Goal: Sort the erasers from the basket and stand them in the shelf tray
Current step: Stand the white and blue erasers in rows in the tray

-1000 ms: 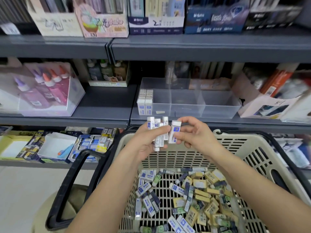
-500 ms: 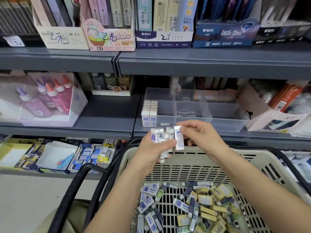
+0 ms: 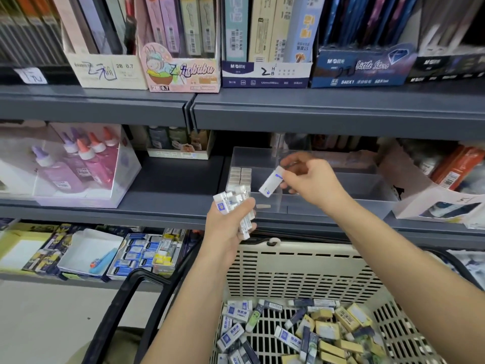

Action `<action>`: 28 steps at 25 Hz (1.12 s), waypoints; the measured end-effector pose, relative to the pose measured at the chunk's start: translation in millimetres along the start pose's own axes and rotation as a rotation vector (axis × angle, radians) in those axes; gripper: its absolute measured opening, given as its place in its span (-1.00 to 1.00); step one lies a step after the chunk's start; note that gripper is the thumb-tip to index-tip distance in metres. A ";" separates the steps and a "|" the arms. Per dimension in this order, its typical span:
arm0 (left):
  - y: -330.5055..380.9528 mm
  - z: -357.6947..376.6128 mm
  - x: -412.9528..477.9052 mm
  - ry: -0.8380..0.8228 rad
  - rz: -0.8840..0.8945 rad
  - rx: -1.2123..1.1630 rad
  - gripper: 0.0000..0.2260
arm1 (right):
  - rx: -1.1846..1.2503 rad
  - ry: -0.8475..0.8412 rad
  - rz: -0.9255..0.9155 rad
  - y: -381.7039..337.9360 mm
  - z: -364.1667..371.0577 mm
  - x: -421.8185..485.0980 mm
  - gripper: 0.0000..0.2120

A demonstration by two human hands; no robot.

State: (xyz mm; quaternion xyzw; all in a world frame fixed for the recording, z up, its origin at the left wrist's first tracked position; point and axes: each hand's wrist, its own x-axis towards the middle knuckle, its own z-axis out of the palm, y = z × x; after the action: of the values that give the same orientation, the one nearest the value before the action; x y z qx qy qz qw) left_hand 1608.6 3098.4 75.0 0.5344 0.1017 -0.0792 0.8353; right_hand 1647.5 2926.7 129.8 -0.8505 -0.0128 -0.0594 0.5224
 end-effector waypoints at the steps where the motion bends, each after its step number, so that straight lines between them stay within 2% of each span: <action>1: -2.1 -0.8 0.6 0.003 -0.002 0.001 -0.69 | -0.092 -0.015 -0.023 1.8 2.3 6.0 -0.75; 3: -4.9 -5.0 2.7 0.017 0.002 -0.004 -0.70 | -0.210 -0.045 -0.050 6.0 5.0 15.8 -0.75; 6: -2.3 -11.6 7.1 0.029 0.026 -0.010 -0.73 | -0.410 -0.103 -0.036 6.7 11.1 29.5 -0.87; 9: -2.1 -12.9 9.4 0.026 0.027 0.002 -0.72 | -0.650 -0.203 -0.021 3.3 23.1 38.4 -0.77; 14: -1.2 -11.9 10.2 0.013 0.020 0.000 -0.72 | -0.802 -0.333 -0.052 7.3 40.6 39.3 -0.61; 18: 0.5 -9.1 11.9 0.017 -0.020 0.008 -0.81 | -0.796 -0.380 -0.069 2.1 40.3 35.2 -0.62; 21: 1.5 -6.9 11.5 -0.007 -0.068 -0.040 -0.88 | -0.805 -0.257 -0.173 -3.7 35.4 24.8 -0.66; 23: 1.5 -5.8 9.8 -0.043 -0.067 -0.027 -0.88 | -0.614 -0.175 -0.206 -11.3 34.9 12.3 -0.66; 25: 0.4 -4.1 6.9 -0.081 -0.038 0.022 -0.88 | -0.400 -0.219 -0.159 -18.7 33.6 0.0 -0.71; 28: 0.1 -3.4 2.9 -0.108 0.004 0.077 -0.87 | -0.277 -0.305 -0.082 -22.0 27.1 -6.9 -0.89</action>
State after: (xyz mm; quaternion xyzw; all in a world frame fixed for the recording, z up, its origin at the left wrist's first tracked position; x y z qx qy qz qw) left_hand 1611.2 3101.5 72.9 0.5612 0.0524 -0.1102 0.8186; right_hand 1641.1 2961.1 136.4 -0.9121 -0.1181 0.0476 0.3896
